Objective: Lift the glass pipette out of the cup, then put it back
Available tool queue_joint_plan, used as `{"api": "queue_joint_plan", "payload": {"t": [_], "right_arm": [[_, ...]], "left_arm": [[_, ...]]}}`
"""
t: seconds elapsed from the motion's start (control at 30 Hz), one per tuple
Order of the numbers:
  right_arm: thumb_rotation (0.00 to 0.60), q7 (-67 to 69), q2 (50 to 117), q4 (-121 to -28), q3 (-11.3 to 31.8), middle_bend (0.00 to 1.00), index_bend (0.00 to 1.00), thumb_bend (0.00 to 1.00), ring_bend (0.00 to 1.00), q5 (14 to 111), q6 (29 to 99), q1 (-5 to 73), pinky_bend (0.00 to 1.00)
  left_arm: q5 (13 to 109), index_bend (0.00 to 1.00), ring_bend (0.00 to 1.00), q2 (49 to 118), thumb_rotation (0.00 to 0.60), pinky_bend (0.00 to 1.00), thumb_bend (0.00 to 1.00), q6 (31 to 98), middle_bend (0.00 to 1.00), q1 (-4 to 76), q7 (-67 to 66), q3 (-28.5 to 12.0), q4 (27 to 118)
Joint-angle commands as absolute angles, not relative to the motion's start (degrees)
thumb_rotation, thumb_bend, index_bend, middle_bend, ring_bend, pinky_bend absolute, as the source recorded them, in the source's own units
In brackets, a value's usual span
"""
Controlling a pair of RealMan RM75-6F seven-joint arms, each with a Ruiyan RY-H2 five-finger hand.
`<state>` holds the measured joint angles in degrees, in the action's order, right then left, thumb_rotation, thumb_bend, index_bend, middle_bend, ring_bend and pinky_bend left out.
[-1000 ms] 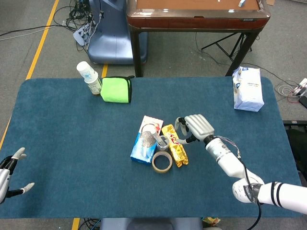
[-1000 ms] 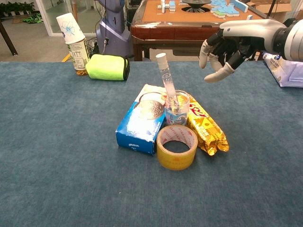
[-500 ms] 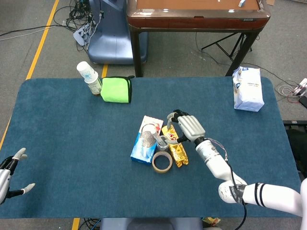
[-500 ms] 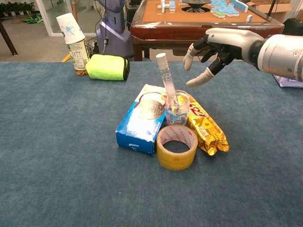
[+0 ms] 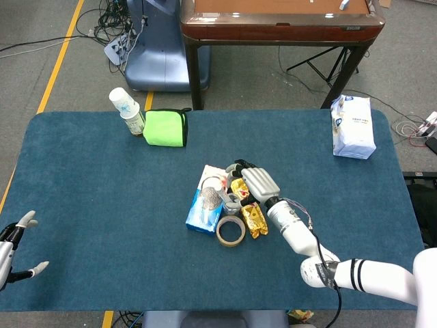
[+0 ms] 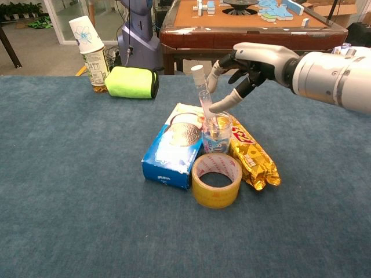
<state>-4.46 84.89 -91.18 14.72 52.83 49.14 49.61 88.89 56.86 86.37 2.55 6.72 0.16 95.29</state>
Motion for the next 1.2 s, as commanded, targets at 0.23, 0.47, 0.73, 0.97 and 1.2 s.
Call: {"api": "queue_joint_plan", "payload": {"t": [0.23,0.47,0.73,0.97,1.2], "right_arm": [[0.600,-4.40,86.91,-89.62,15.38,0.25,0.50,0.06,0.10,51.60,47.91,50.72,0.15],[0.600,-4.63,87.16,-89.38,15.33,0.25,0.52,0.14,0.10,51.55,47.85,50.75,0.15],[0.600,-4.88,86.29,-90.09,15.16,0.25,0.53,0.20,0.10,51.62,48.05,50.29,0.15],[0.600,-4.84,86.24,-89.87,15.09,0.26,0.54,0.27,0.10,51.42,47.81,50.18,0.15],[0.600,-4.42,86.53,-89.40,15.06,0.26,0.54,0.35,0.10,51.45,47.21,50.23,0.15]], "left_arm": [[89.08,0.05,0.19,56.64,0.600,0.38,0.09,86.64,0.25,2.42,7.45,0.22,95.22],[89.13,0.05,0.19,56.57,0.600,0.38,0.09,86.69,0.25,2.40,7.65,0.21,95.15],[89.20,0.05,0.19,56.60,0.600,0.38,0.09,86.64,0.25,2.42,7.41,0.26,95.20],[89.24,0.05,0.19,56.60,0.600,0.38,0.09,86.63,0.25,2.44,7.37,0.27,95.25],[89.17,0.05,0.19,56.47,0.600,0.38,0.09,86.58,0.25,2.45,7.67,0.25,95.43]]}}
